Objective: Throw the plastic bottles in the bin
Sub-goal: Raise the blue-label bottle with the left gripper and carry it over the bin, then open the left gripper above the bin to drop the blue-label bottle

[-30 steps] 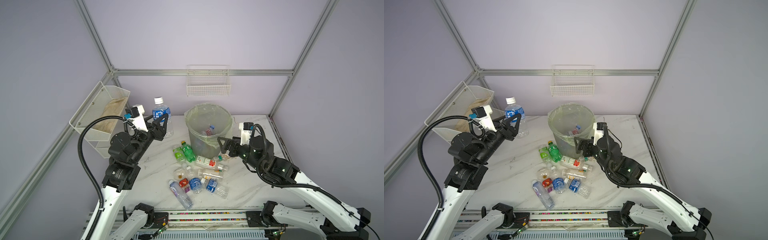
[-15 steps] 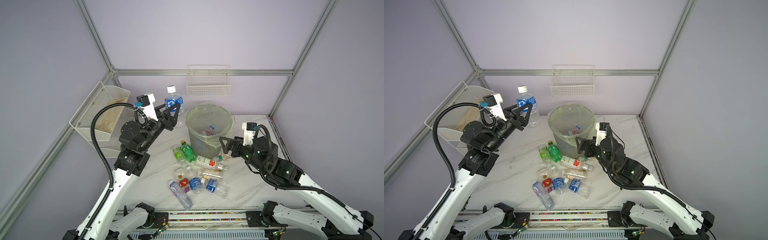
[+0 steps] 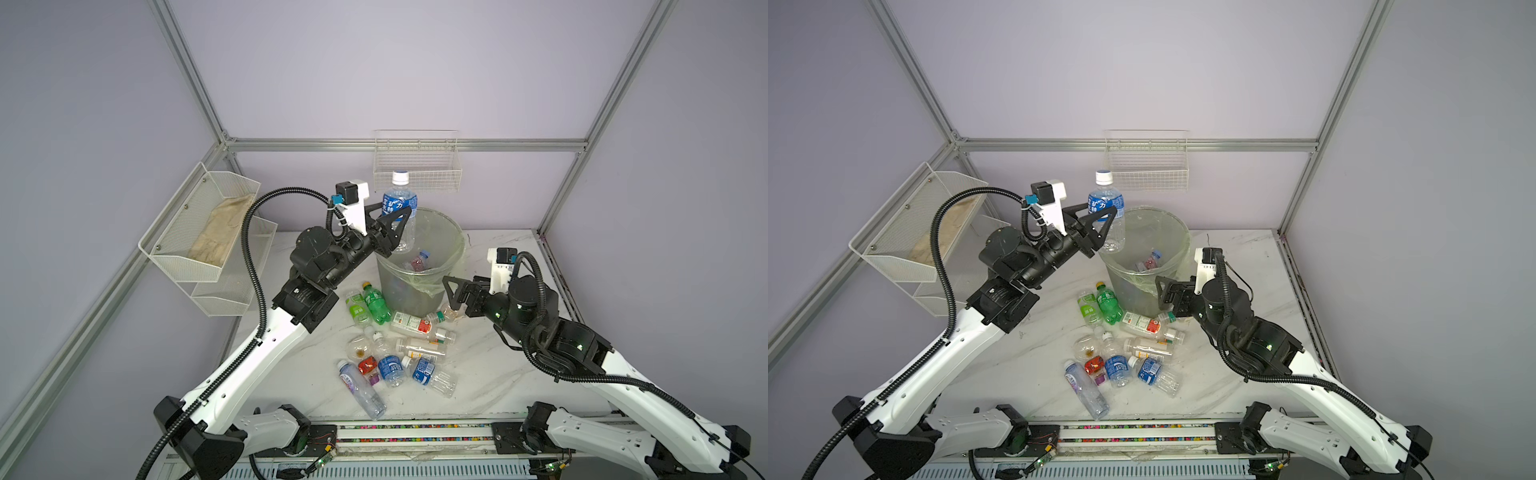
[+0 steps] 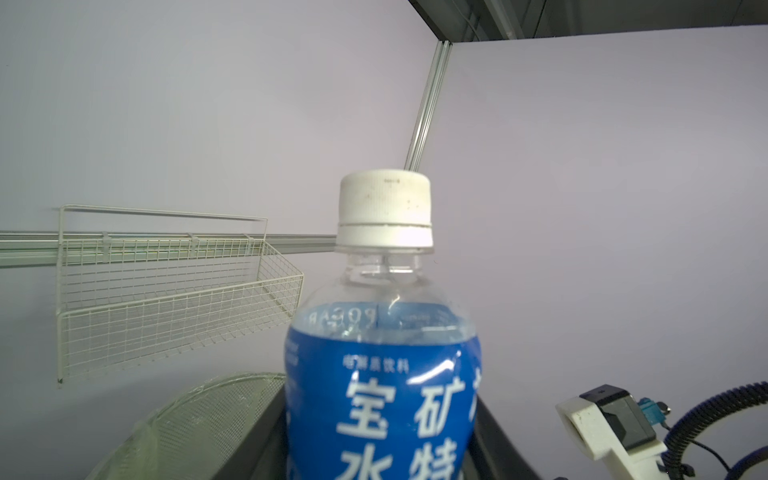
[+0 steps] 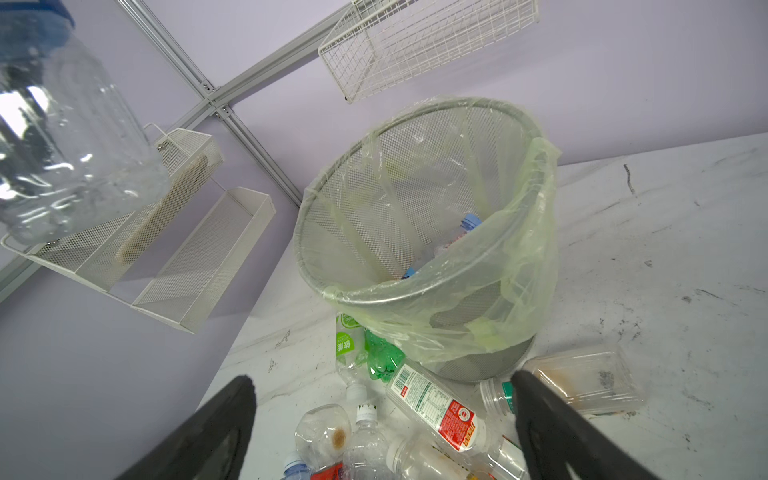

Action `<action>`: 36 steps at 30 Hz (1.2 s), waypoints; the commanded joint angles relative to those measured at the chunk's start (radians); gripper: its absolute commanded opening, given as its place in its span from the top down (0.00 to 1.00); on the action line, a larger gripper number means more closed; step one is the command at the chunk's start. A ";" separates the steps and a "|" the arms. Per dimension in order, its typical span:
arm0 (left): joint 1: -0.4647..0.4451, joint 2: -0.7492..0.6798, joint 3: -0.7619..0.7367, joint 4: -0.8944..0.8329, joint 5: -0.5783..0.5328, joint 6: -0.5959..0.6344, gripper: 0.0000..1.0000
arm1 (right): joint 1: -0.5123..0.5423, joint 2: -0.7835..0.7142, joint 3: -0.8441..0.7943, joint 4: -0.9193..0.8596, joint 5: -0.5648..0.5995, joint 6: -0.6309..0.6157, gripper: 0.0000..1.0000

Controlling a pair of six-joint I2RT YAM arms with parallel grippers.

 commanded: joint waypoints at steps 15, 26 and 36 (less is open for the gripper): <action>-0.045 0.427 0.496 -0.418 -0.075 0.132 0.65 | -0.001 -0.029 0.010 -0.042 0.042 -0.019 0.02; -0.056 0.302 0.532 -0.544 -0.134 0.180 0.00 | -0.001 -0.106 0.015 -0.089 0.122 -0.010 0.02; -0.060 0.050 0.305 -0.518 -0.143 0.143 0.00 | 0.000 -0.100 0.011 -0.099 0.104 0.006 0.02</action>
